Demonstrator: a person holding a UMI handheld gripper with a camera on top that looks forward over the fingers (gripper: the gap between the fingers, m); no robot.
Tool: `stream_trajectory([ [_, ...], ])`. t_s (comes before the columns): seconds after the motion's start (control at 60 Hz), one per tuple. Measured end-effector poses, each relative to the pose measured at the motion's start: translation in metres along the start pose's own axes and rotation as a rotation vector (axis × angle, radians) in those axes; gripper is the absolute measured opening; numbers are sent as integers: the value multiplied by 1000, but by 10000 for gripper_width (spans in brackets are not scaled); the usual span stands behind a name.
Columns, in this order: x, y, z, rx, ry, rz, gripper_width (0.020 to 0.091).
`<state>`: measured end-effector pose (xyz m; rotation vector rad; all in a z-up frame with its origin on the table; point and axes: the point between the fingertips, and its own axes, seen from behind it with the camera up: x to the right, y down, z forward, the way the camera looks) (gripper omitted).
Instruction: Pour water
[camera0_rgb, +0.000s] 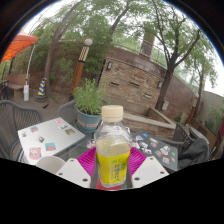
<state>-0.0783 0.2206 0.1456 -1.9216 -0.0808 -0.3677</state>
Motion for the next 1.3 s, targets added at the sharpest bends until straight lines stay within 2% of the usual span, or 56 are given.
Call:
stream_trajectory([
  [0.1, 7, 37, 13, 24, -41, 136, 411],
  [0.283, -6, 87, 29, 20, -138, 275, 411],
  [0.317, -5, 83, 30, 67, -141, 280, 413],
  [0.417, -5, 85, 27, 116, -147, 263, 416],
  [0.5, -4, 85, 23, 115, -152, 268, 433],
  [0.6, -9, 89, 24, 78, -179, 266, 549],
  [0.633, -10, 99, 23, 24, -191, 267, 636],
  [0.667, -13, 110, 20, -29, -202, 278, 766],
  [0.7, -13, 114, 14, -59, -204, 297, 837],
  [0.933, 0, 90, -71, -64, -110, 268, 821],
  [1.3, -54, 28, -315, -112, -12, 271, 814],
])
